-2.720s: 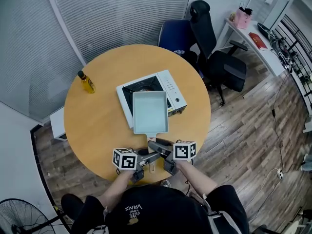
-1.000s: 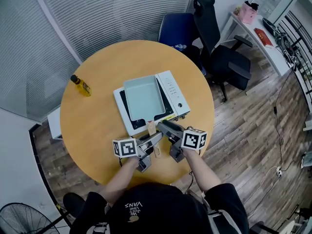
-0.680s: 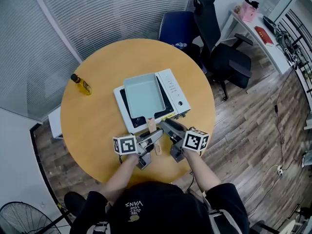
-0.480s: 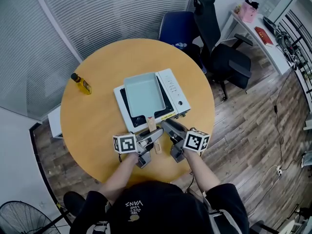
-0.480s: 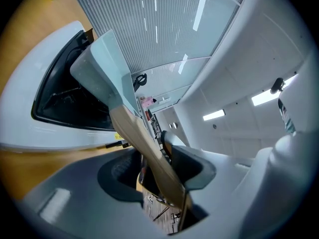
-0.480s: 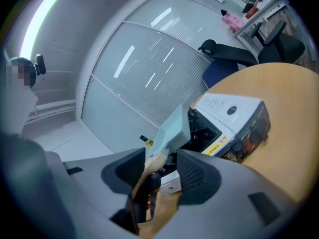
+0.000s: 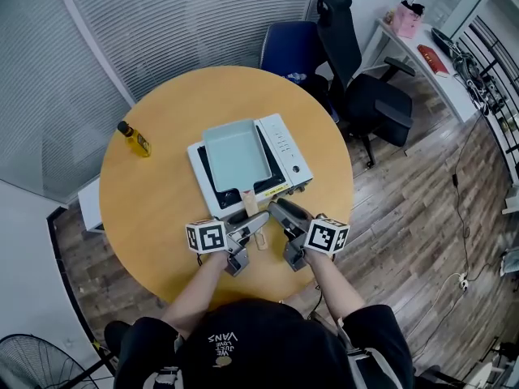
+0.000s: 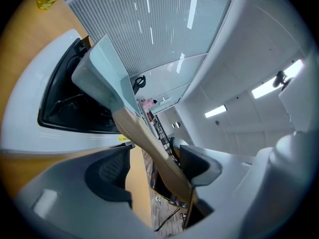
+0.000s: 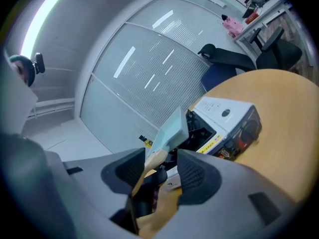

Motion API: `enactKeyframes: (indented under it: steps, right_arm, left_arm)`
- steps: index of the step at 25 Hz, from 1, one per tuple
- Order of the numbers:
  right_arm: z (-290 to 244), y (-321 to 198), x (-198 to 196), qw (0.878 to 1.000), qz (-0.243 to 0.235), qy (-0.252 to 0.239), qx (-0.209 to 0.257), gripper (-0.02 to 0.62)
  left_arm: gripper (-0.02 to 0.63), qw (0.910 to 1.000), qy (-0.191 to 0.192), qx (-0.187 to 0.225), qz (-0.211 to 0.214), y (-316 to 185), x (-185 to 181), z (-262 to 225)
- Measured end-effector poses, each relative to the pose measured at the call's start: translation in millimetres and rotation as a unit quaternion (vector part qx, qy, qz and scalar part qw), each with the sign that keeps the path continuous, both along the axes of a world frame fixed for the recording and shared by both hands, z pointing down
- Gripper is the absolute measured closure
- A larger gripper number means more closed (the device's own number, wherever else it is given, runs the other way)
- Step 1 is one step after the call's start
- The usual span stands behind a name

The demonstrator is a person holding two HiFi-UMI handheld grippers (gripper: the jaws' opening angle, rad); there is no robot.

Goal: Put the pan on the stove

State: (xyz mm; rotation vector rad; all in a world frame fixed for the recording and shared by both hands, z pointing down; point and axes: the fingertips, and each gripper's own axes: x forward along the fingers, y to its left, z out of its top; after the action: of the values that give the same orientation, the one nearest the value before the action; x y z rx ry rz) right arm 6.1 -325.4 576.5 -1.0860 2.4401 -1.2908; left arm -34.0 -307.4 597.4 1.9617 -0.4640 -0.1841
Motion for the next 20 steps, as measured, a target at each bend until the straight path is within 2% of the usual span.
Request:
enactKeyframes:
  steps: [9,20]
  right_arm:
    - [-7,34,-4,1.000,0.003,0.011,0.015,0.413]
    - [-23,84,0,0.999,-0.002,0.020,0.029,0.413]
  left_arm:
    - [0.288,0.9975,-0.048,0.052,-0.010,19,-12,-7]
    - [0.287,0.9939,-0.071,0.080,-0.028,63,-21,-21]
